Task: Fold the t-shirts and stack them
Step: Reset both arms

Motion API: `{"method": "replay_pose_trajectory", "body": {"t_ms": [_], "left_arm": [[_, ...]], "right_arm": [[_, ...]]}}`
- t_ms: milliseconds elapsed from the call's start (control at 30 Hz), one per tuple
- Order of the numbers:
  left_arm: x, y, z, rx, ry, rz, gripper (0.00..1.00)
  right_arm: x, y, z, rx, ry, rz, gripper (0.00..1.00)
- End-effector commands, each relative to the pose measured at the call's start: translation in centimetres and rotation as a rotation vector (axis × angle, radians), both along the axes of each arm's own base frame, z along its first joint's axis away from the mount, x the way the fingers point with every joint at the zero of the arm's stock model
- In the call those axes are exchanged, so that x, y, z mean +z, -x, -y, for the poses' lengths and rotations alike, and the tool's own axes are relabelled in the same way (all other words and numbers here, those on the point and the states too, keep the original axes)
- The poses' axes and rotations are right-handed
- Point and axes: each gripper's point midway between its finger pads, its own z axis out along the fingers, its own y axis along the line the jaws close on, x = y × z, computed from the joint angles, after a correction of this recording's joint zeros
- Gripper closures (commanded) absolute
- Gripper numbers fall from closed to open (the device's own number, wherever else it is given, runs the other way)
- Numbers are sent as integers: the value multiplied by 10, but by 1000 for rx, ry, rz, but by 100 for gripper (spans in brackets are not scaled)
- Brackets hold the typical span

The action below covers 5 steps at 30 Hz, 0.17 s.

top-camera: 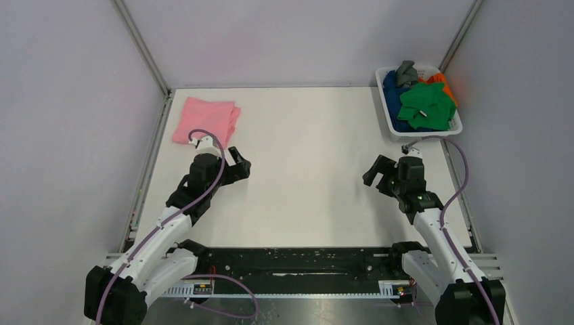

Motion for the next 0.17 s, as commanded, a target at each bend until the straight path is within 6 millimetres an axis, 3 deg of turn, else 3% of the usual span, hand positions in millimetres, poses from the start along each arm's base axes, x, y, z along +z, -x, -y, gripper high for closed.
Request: {"method": "replay_pose_trajectory", "body": {"t_ms": [0, 133], "left_arm": [[30, -7, 17, -89, 57, 145, 1], [35, -4, 18, -99, 69, 175, 1]], "right_arm": [[3, -4, -1, -1, -10, 6, 1], [5, -5, -2, -2, -19, 24, 1]]}}
